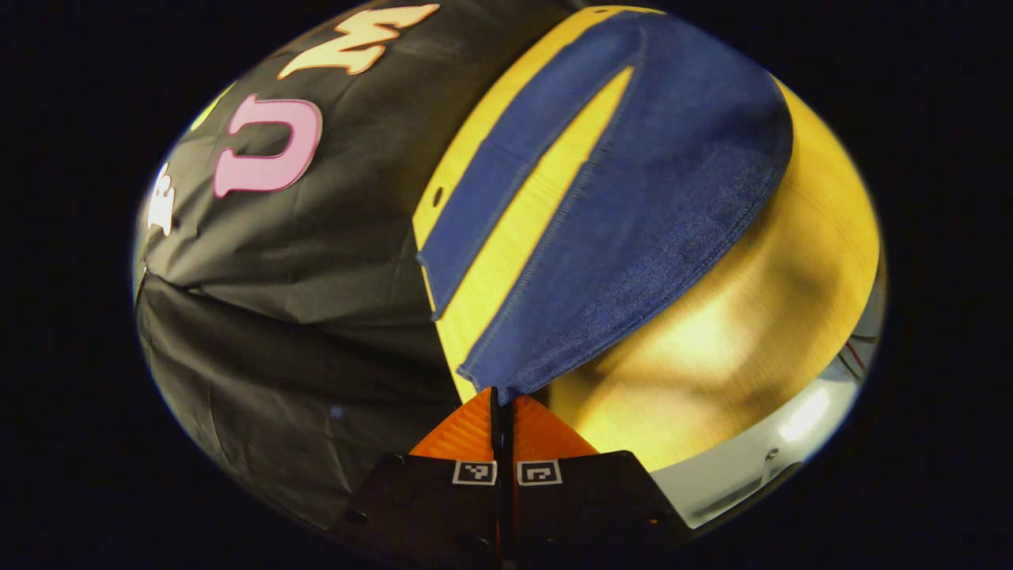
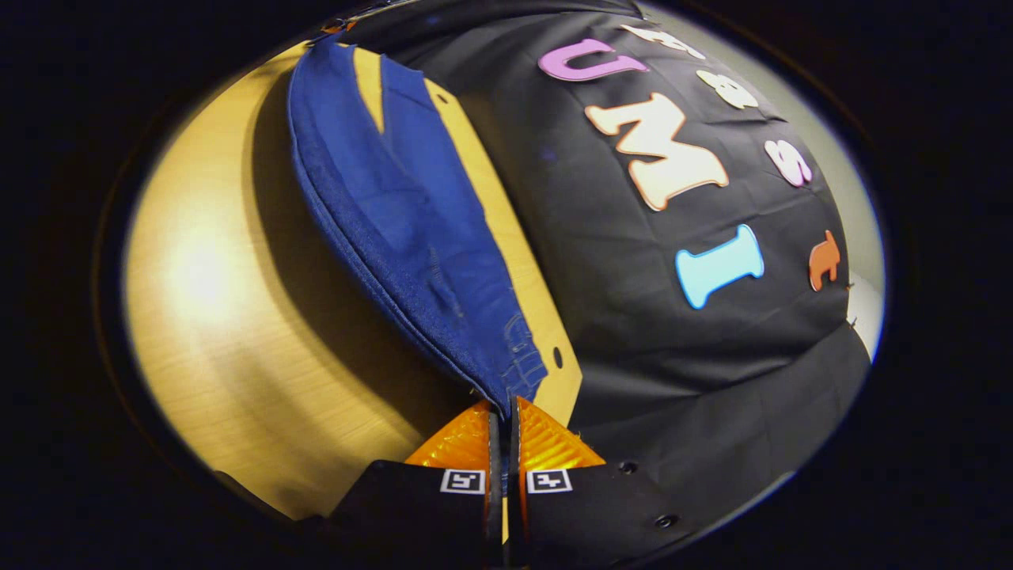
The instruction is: Grasp the waist and the cuffs of the jeans and fold them to make the two legs overlap; first hold the waist and fold one-third of the jeans toward the cuffs, then hold the cuffs and fold the remaining one-third in the same direction to finish folding.
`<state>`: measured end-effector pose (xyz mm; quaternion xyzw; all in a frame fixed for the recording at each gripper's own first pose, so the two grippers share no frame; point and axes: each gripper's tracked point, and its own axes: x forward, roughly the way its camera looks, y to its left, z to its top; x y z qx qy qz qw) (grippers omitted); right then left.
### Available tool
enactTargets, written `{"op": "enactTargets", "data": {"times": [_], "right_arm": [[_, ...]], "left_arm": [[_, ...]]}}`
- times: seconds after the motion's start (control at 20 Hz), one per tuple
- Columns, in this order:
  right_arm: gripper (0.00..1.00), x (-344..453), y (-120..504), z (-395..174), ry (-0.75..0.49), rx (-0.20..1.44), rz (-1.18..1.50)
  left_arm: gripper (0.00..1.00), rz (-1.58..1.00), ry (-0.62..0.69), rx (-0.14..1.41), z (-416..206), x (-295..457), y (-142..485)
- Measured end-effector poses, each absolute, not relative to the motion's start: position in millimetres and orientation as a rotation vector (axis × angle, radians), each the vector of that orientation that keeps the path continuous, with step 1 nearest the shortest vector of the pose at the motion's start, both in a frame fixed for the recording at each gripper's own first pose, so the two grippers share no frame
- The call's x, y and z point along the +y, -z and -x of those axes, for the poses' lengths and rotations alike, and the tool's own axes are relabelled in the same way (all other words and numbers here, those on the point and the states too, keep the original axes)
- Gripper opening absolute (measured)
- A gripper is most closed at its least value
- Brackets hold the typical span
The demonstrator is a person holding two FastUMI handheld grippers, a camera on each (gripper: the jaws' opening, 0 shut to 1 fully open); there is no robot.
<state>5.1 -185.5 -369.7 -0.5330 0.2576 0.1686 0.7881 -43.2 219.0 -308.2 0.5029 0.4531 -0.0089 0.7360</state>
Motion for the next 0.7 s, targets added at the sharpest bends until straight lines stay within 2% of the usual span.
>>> {"op": "enactTargets", "data": {"times": [0.35,0.7], "right_arm": [[0.05,-166,336,-79,-0.228,0.568,1.081],[0.05,-149,350,-146,-0.168,0.607,1.068]], "left_arm": [[0.00,-1.049,0.031,0.975,-41,237,284],[0.00,-0.978,0.091,0.955,-147,250,294]]}}
